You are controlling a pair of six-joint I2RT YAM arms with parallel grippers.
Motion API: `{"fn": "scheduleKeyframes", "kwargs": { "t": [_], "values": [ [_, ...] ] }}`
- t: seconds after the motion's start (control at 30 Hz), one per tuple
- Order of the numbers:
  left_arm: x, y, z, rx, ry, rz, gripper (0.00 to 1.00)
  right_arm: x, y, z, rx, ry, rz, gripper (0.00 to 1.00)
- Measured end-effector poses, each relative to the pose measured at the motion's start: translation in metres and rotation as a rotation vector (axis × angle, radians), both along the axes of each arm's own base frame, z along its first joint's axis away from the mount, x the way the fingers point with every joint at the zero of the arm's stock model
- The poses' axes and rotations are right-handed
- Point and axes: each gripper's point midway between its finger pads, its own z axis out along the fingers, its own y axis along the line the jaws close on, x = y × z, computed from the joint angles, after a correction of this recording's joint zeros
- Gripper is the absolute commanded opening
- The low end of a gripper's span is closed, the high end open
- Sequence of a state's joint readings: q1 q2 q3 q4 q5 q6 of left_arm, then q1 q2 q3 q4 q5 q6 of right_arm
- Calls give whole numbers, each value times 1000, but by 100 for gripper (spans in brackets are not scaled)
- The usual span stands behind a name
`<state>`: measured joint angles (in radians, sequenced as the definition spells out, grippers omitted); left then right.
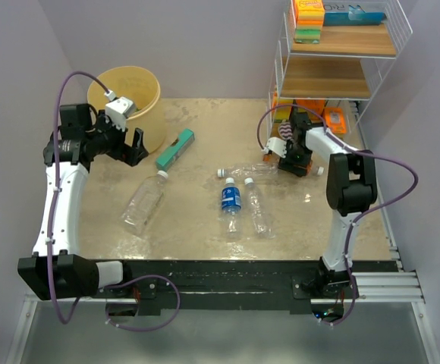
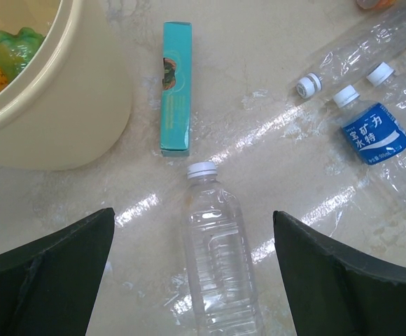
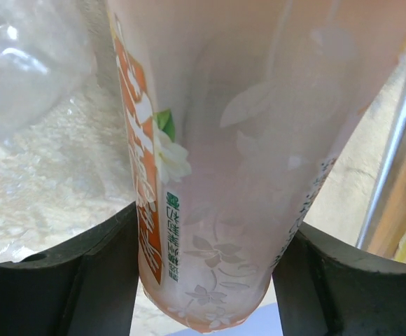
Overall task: Put the plastic bottles in the bin
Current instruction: Pick up the plastic bottle at the center of the board.
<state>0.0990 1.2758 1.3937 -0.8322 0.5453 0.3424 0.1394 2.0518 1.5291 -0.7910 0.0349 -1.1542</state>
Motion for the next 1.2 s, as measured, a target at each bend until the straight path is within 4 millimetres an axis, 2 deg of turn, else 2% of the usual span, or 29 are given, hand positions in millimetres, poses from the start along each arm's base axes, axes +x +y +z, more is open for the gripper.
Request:
{"fn": "scheduleKeyframes", "kwargs": {
  "t": [0.33, 0.63, 0.93, 1.07, 1.2],
  "values": [
    [-6, 0, 6, 14, -31, -10, 99, 4, 1, 54, 27, -124, -31, 42],
    [-7, -4, 8, -4, -34, -29, 99, -8, 7, 91, 75, -148, -42, 38],
    [-5, -19, 20, -81, -65, -76, 100, -15, 33, 154, 234, -222, -30, 38],
    [-3, -28, 27, -138, -76, -104, 99, -21, 49, 172, 311, -219, -19, 38],
    [2, -39, 34, -211, -77, -135, 99, -27, 74, 189, 402, -205, 0, 38]
  ]
}}
